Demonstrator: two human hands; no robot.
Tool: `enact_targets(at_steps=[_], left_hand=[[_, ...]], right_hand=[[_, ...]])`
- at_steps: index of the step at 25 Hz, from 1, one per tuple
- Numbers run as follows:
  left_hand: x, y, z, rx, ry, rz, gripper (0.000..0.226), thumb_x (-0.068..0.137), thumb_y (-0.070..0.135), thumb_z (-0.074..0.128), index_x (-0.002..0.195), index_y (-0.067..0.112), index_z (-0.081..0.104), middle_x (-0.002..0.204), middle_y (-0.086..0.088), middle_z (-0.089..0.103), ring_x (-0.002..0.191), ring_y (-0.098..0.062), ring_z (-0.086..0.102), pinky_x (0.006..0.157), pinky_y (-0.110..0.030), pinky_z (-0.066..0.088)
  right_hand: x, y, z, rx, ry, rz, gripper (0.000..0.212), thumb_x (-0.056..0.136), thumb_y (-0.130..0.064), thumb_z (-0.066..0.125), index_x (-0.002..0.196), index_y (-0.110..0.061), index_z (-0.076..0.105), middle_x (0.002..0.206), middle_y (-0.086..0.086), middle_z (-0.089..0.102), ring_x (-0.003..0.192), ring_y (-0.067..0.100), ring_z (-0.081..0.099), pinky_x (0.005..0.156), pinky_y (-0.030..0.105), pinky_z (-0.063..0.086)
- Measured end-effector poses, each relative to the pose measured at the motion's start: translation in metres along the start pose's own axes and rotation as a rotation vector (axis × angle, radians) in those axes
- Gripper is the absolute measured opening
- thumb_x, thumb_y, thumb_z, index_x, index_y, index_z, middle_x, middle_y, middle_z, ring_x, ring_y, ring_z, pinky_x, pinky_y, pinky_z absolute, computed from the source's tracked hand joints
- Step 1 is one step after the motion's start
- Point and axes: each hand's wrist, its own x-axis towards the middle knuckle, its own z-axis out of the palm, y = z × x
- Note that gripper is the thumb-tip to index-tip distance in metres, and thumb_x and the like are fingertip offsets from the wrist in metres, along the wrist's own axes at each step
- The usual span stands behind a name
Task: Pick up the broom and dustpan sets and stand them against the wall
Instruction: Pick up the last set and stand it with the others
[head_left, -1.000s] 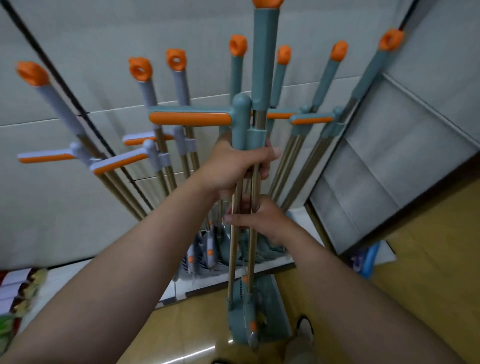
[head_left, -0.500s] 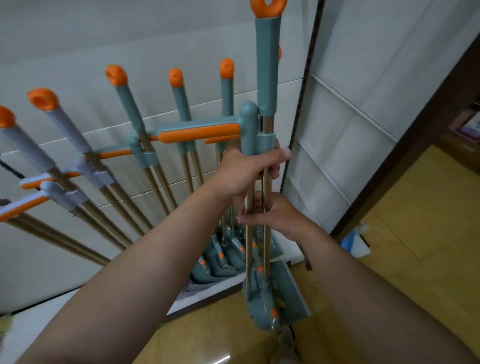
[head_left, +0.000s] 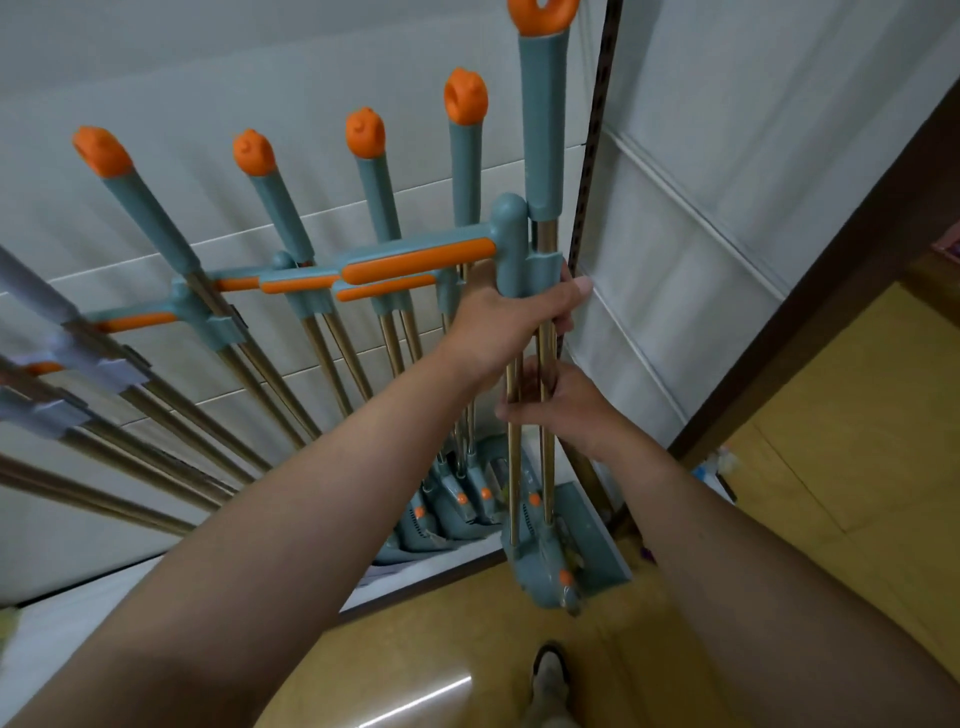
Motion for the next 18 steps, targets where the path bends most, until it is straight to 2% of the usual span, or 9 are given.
enact_targets(at_steps=[2,4,6,10,13,15,18], left_hand=[[0.010,-0.010,0.001,0.010,0.027,-0.015,0.017,0.086,0.014,0.078,0.089,0.007,0.063,0.077,-0.005,0.064,0.073,-0.025,0.068,0.075,-0.034,0.058],[0.019,-0.016,0.002,-0.001,0.059,-0.033,0.018,0.086,0.015,0.078,0.094,0.007,0.064,0.082,-0.002,0.067,0.079,-0.023,0.072,0.080,-0.035,0.060],[0.032,-0.018,0.002,-0.028,0.063,-0.035,0.018,0.086,0.011,0.077,0.096,0.004,0.064,0.087,-0.004,0.067,0.083,-0.023,0.073,0.079,-0.032,0.059],[0.056,-0.015,-0.001,0.010,0.034,-0.005,0.017,0.087,0.008,0.076,0.095,0.001,0.062,0.082,-0.007,0.064,0.076,-0.022,0.067,0.073,-0.029,0.057],[0.072,-0.008,-0.003,0.032,0.029,0.065,0.016,0.087,0.007,0.075,0.092,0.000,0.061,0.078,-0.009,0.062,0.071,-0.022,0.063,0.068,-0.030,0.055],[0.081,-0.007,-0.005,0.037,0.031,0.086,0.017,0.086,0.007,0.076,0.092,0.000,0.061,0.079,-0.007,0.062,0.071,-0.020,0.064,0.068,-0.029,0.055],[0.089,-0.012,-0.008,0.069,0.040,0.084,0.018,0.086,0.011,0.078,0.091,0.003,0.063,0.079,-0.004,0.065,0.073,-0.019,0.066,0.071,-0.031,0.057]], right_hand=[[0.012,0.004,-0.006,-0.022,0.011,0.025,0.043,0.071,-0.015,0.089,0.105,-0.005,0.064,0.098,0.013,0.074,0.092,0.021,0.072,0.081,0.025,0.059],[0.023,0.007,-0.010,-0.043,0.030,0.042,0.049,0.068,-0.019,0.090,0.107,-0.010,0.062,0.100,0.014,0.073,0.094,0.024,0.072,0.087,0.035,0.059],[0.034,0.005,-0.015,-0.059,0.042,0.048,0.051,0.068,-0.018,0.090,0.109,-0.012,0.060,0.095,0.010,0.071,0.091,0.022,0.070,0.087,0.036,0.058],[0.053,-0.003,-0.022,-0.065,0.053,0.050,0.038,0.075,-0.007,0.084,0.100,-0.018,0.058,0.086,-0.003,0.062,0.078,0.007,0.063,0.071,0.018,0.050],[0.069,-0.009,-0.027,-0.064,0.082,0.028,0.036,0.076,-0.003,0.082,0.090,-0.024,0.055,0.081,-0.007,0.061,0.066,-0.007,0.061,0.058,0.004,0.044],[0.080,-0.013,-0.028,-0.038,0.109,0.022,0.040,0.076,-0.003,0.082,0.088,-0.027,0.053,0.081,-0.009,0.061,0.068,-0.006,0.061,0.060,0.006,0.045],[0.090,-0.018,-0.026,-0.048,0.135,0.025,0.037,0.073,-0.006,0.084,0.093,-0.023,0.057,0.088,-0.001,0.068,0.081,0.007,0.066,0.073,0.019,0.049]])
